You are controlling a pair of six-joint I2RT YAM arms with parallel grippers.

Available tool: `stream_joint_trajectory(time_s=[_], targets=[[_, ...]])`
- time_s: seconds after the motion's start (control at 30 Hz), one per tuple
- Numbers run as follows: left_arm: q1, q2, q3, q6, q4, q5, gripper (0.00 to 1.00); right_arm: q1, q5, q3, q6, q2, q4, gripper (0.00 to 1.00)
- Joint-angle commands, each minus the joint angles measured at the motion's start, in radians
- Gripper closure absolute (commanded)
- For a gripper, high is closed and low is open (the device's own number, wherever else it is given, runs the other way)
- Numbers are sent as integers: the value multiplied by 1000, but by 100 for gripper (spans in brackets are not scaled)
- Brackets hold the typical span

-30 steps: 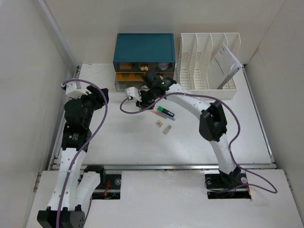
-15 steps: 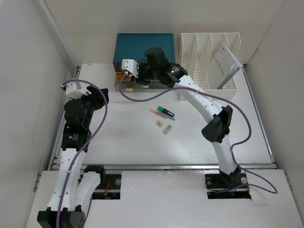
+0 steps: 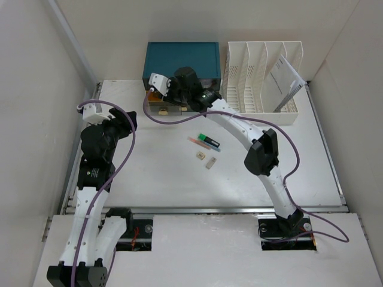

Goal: Organize the desk

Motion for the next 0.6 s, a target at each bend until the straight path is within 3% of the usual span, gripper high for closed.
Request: stream_joint_trajectory(time_s=[0.0,0.57], targets=[[2,-9,-8,13,41,10,43,14,44,36,21,0,122,79],[2,0,-8,13,41,1,42,5,76,36,21,82,151,68]])
